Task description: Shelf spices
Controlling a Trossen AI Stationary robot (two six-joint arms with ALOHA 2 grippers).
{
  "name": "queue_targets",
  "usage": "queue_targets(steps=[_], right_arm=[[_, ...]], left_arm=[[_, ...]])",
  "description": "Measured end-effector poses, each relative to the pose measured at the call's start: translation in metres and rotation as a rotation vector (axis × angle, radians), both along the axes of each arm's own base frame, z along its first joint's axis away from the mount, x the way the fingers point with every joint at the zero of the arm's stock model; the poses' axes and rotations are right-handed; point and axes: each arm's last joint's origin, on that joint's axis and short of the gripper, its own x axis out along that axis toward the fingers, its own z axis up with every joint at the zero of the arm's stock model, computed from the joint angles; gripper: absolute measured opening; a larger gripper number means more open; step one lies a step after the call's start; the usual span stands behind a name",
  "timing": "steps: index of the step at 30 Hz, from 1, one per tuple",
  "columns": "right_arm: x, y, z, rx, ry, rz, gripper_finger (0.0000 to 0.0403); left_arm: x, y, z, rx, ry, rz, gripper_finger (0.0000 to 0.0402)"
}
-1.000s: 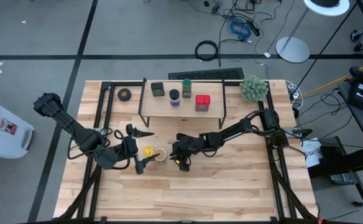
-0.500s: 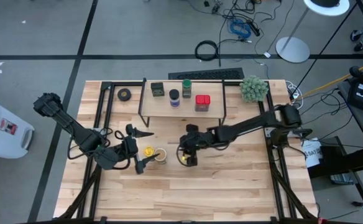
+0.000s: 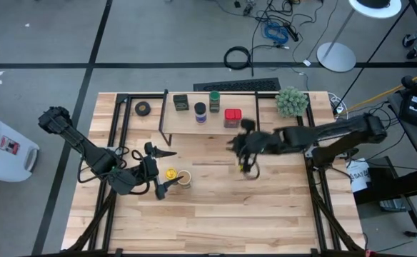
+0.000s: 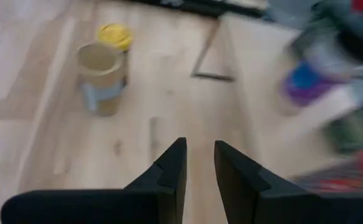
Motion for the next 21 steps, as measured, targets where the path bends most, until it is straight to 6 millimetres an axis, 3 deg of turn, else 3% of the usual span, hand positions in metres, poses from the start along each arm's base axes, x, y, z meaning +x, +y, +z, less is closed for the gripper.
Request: queue_targets(steps=[5,10,15,21], right_arm=[[-0.025,-0.045,0.022,-0.009,-0.047,-0.074,0.0102],[-0.041,-0.082,0.03,0.037,-0.077,-0.044,0.0158],[-0.048,-0.109,0.028,0.09,-0.085,-0.025,0.0231],[-0.044,-0.127,0.017,0.119,-0.038,-0.043,0.0313]], left_arm=[[0.003,0.004,0.0,0.014,0.0,0.019,0.0398],[0.005,0.008,0.0,0.015,0.001,0.037,0.0398],[0.006,0.01,0.0,0.018,0.005,0.047,0.0398],[0.006,0.01,0.0,0.019,0.005,0.046,0.0398]])
